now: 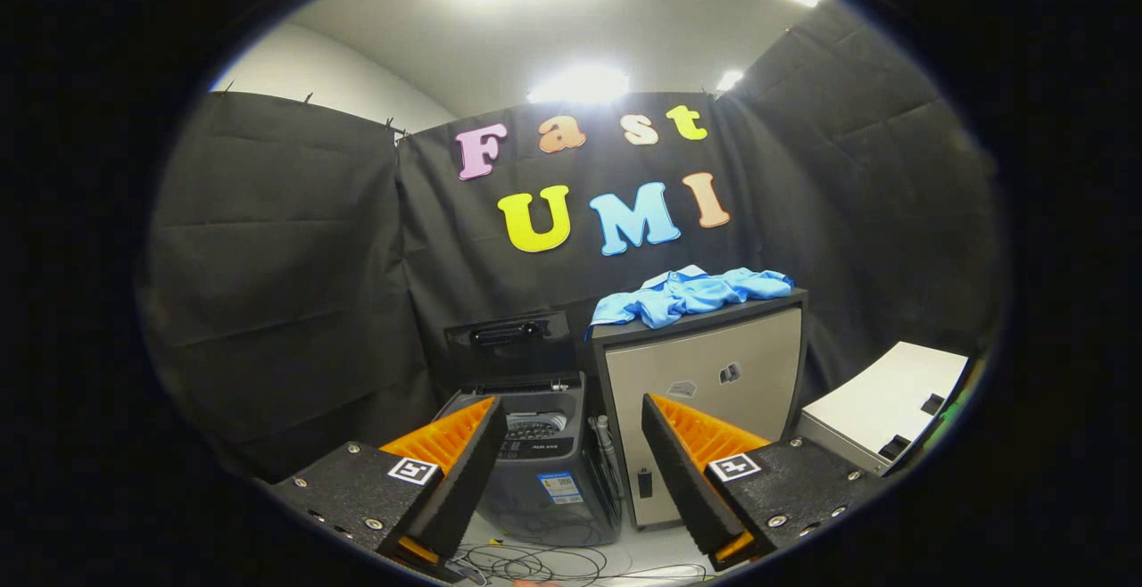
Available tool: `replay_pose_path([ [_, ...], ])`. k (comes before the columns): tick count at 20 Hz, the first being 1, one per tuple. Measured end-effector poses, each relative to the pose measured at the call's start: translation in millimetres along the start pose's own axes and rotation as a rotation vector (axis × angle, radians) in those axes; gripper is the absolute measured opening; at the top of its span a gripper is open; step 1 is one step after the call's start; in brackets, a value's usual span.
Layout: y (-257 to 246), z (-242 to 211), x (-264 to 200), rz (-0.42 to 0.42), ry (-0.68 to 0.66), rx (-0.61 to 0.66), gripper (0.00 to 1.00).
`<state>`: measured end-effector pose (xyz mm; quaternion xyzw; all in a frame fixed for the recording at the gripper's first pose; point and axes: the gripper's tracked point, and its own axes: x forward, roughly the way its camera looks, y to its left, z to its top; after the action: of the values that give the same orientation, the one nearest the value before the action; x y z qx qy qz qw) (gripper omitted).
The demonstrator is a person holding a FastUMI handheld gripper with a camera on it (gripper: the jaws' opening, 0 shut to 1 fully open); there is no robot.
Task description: Put the clothes into the washing machine and then close the washing machine lid.
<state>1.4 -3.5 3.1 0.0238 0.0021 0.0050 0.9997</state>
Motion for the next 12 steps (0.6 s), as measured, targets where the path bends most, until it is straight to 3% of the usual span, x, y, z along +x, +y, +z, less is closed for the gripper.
replay_pose_path([
  [6, -14, 18, 16, -0.053, -0.014, -0.007, 0.96],
  [12, -53, 49, 81, -0.162, -0.036, 0.013, 0.95],
])
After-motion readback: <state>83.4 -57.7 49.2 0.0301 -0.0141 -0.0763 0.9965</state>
